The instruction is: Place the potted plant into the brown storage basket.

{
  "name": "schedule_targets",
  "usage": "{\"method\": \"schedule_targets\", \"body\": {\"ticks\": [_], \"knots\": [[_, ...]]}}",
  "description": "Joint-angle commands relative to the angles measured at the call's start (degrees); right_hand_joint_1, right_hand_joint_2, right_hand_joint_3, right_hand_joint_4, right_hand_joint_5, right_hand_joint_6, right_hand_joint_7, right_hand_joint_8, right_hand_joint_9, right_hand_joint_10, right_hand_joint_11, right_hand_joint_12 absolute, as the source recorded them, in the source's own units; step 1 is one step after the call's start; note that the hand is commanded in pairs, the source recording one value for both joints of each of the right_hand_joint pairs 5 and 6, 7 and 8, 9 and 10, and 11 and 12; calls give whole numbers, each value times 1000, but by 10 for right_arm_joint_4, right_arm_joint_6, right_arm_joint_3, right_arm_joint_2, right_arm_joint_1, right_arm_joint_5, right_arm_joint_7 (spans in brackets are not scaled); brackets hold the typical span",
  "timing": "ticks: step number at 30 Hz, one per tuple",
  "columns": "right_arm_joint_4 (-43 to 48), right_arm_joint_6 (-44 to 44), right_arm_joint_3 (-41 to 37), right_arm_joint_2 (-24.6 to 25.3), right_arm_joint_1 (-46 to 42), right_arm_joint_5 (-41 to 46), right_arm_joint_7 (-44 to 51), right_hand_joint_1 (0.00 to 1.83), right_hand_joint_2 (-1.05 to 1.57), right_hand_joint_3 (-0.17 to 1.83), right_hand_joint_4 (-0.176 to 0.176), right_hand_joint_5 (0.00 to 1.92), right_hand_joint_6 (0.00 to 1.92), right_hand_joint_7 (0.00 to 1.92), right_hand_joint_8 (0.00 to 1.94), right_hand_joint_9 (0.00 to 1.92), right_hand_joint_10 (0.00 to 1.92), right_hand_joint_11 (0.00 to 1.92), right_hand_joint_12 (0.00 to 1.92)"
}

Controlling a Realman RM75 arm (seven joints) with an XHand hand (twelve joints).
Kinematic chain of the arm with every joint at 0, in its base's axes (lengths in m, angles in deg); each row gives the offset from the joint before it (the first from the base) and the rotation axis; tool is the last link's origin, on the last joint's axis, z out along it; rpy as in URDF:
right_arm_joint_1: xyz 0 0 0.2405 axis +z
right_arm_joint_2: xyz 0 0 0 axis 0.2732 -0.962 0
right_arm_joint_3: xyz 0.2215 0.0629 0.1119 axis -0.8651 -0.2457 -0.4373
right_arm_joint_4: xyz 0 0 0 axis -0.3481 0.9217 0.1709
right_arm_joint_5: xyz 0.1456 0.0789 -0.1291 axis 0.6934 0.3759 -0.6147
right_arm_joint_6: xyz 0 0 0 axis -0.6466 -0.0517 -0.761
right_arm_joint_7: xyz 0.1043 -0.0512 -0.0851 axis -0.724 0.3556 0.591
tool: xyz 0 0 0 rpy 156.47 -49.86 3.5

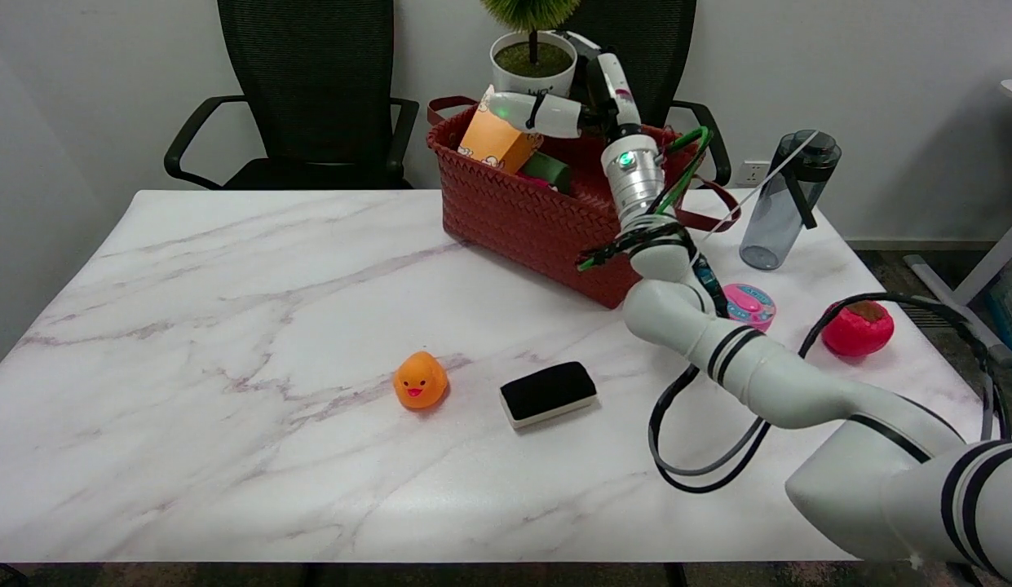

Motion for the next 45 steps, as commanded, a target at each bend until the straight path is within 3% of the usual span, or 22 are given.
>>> {"method": "schedule_targets", "body": {"ticks": [1, 17, 27, 45], "knots": [[-124, -43, 5, -14, 87, -9, 49, 1052, 613, -175, 0, 556, 556, 954, 954, 807, 807, 423, 423], [-228, -108, 9, -9, 127, -31, 62, 1024, 611, -175, 0, 558, 558, 951, 951, 776, 776, 413, 413], [-168, -120, 1, -36, 112, -35, 173, 1050, 608, -175, 0, 499, 499, 928, 928, 772, 772, 414, 414], [-127, -155, -18, -62, 81, -33, 195, 1100, 550, -175, 0, 385, 385, 880, 880, 750, 750, 422, 422]]}}
